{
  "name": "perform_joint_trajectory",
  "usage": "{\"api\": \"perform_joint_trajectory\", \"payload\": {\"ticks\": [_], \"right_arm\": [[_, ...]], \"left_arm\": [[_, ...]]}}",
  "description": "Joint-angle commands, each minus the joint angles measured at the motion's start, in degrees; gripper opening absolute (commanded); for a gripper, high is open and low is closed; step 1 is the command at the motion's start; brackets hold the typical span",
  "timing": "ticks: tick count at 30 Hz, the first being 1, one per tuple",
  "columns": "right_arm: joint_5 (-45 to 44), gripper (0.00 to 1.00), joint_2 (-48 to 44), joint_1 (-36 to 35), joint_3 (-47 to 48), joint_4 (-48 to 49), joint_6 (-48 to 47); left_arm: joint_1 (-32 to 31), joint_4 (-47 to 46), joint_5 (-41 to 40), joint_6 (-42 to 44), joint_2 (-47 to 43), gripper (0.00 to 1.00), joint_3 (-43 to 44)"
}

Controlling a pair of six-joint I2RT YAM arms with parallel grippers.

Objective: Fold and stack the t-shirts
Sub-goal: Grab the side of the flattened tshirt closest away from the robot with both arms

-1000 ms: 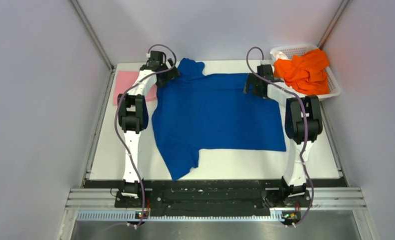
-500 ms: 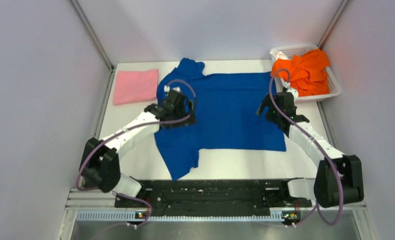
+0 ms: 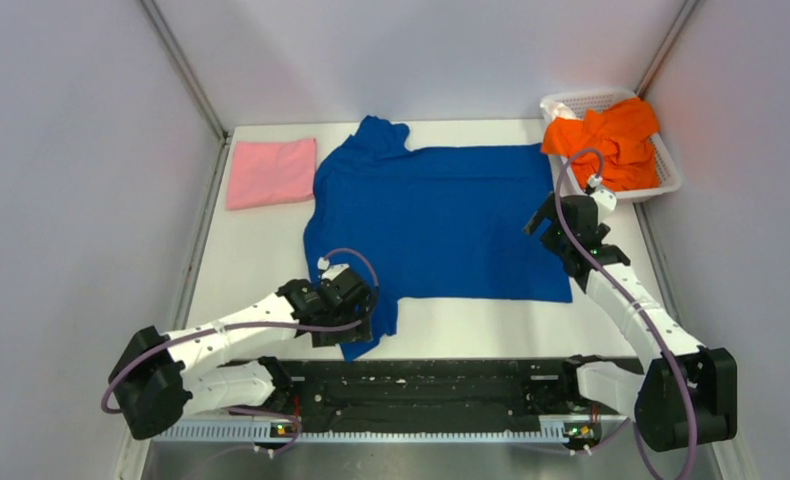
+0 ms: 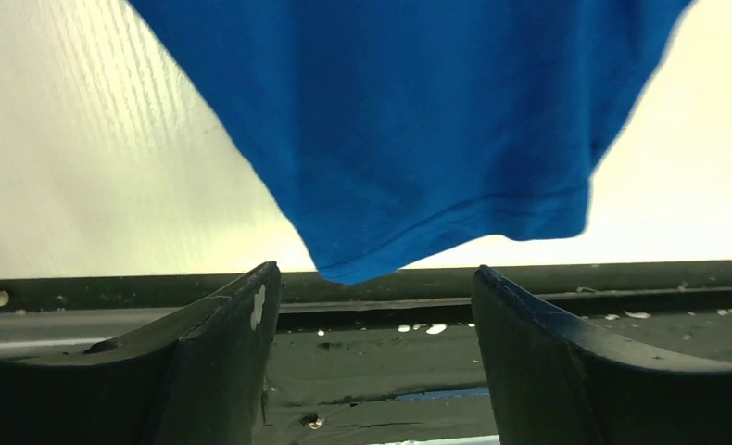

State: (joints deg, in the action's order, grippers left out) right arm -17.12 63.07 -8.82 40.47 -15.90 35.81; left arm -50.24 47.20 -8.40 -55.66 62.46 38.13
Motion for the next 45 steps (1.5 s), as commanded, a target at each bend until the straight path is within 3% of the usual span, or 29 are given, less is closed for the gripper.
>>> {"api": "perform_joint_trajectory", "payload": {"ticks": [1,11,18,20,24,31,35,45], "right_arm": [[-0.73,0.99,0.87,0.41,0.22,0.64,0.73],[-2.34,0.99,0.88,0.4,-0.44,0.78,0.83],[-2.85,0.99,0.93,0.47,-0.91,1.07,0.94],[-3.16,0.99,1.07,0.39,-1.0,1.09,1.21],[-3.02,0.99,0.88,0.48,-0.96,0.92,1.78],[-4.44,0.99,1.09,0.9,-1.03,-1.16,4.77],[-6.02,0.99,0.88,1.12,-0.48,-6.17,8.82],[-4.46,0.99,-3.51,1.11,-5.67,-17.55,14.11]], "left_arm": [[-0.73,0.18,-0.63,-3.19,1.41,0.77,-1.64],[-1.34,-2.52,0.97,-0.26,10.45,0.49,-1.78],[-1.62,-4.03,-0.98,-0.93,14.33,0.43,-2.1],[-1.62,-3.92,-2.33,-1.58,15.71,0.34,-1.32],[-2.04,-3.89,-4.27,-3.17,18.52,0.0,-0.52],[-2.14,2.06,-4.67,-5.29,15.48,0.0,-0.98],[-2.14,13.59,-8.27,-9.31,11.59,0.0,0.83],[-2.06,15.56,-7.32,-5.92,3.3,0.0,2.06]]}}
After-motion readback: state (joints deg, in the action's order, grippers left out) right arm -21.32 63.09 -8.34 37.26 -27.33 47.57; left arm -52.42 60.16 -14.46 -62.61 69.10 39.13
